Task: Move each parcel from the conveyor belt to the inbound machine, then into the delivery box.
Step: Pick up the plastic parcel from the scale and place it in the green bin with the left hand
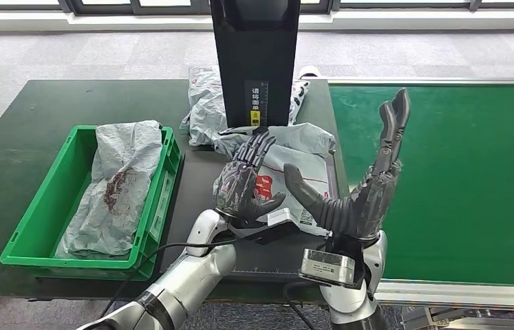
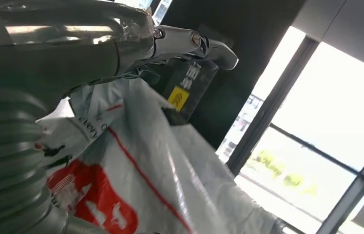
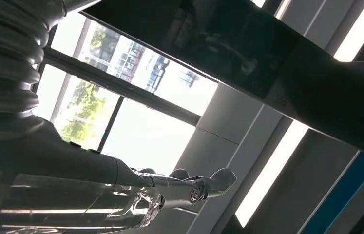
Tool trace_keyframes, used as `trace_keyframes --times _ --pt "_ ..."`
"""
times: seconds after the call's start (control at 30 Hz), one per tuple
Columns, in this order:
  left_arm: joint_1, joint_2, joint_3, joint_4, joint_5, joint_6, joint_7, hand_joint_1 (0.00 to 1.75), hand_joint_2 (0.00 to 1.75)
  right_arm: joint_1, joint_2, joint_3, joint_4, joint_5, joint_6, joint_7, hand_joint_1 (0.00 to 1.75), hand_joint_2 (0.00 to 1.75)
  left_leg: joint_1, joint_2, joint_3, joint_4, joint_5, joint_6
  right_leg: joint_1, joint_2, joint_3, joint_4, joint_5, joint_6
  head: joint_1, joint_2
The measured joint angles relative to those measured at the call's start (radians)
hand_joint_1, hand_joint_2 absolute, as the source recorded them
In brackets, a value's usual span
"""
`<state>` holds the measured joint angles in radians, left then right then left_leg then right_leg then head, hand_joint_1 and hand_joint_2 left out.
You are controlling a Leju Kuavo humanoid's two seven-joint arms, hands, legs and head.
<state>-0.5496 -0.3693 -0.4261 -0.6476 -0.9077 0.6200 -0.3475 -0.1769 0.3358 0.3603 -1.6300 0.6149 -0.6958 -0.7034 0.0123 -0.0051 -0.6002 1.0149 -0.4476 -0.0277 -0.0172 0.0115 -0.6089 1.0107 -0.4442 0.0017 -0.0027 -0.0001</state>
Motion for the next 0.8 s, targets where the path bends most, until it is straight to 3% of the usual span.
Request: trace_keyframes --times 0.1,0.27,0.6,0.63,0.73,0.77,0.8 --pt "-0.027 -0.002 -0.044 0.09 -0.123 -0.019 0.139 0.0 1.75 -0.002 -0.001 0.008 0.0 -0.007 0.0 0.0 0.0 1.75 0.0 0.0 0.0 0.0 0.0 0.0 0.0 0.0 0.0 0.0 0.0 0.0 0.0 0.0" --pt "-0.045 -0.002 -0.152 0.185 -0.248 -0.167 0.345 0.0 1.75 -0.003 -0.001 0.012 0.0 -0.013 0.0 0.0 0.0 1.75 0.0 0.0 -0.001 0.0 0.0 0.0 0.0 0.0 0.0 0.0 0.0 0.0 0.0 0.0" --pt "-0.076 -0.003 -0.256 0.265 -0.274 -0.284 0.422 0.0 1.75 -0.004 -0.001 0.018 0.0 -0.019 0.0 0.0 0.0 1.75 0.0 -0.001 0.0 0.0 0.0 0.0 0.0 -0.001 0.002 0.0 0.0 0.0 0.0 0.0" --pt "-0.081 -0.003 -0.263 0.269 -0.278 -0.295 0.428 0.28 1.75 -0.005 -0.001 0.018 0.0 -0.02 0.0 0.0 0.0 1.75 0.0 -0.001 0.001 0.0 0.0 0.0 0.0 -0.001 0.002 0.0 0.0 0.0 0.0 0.0" --pt "-0.094 -0.005 -0.281 0.282 -0.29 -0.32 0.442 1.59 1.75 -0.005 -0.001 0.018 0.0 -0.022 0.0 0.0 0.0 1.75 0.0 -0.001 0.002 0.0 0.0 0.0 0.0 -0.002 0.004 0.0 -0.001 0.0 0.0 0.0" --pt "-0.096 -0.005 -0.286 0.286 -0.294 -0.326 0.446 1.75 1.75 -0.004 -0.001 0.018 0.0 -0.022 0.0 0.0 0.0 1.75 0.0 -0.001 0.002 0.0 0.0 0.0 0.0 -0.002 0.004 0.0 0.0 0.0 0.0 0.0" --pt "-0.097 -0.005 -0.292 0.29 -0.298 -0.332 0.45 1.75 1.75 -0.004 -0.001 0.018 0.0 -0.022 0.0 0.0 0.0 1.75 0.0 -0.001 0.002 0.0 0.0 0.0 0.0 -0.002 0.004 0.0 0.0 0.0 0.0 0.0"
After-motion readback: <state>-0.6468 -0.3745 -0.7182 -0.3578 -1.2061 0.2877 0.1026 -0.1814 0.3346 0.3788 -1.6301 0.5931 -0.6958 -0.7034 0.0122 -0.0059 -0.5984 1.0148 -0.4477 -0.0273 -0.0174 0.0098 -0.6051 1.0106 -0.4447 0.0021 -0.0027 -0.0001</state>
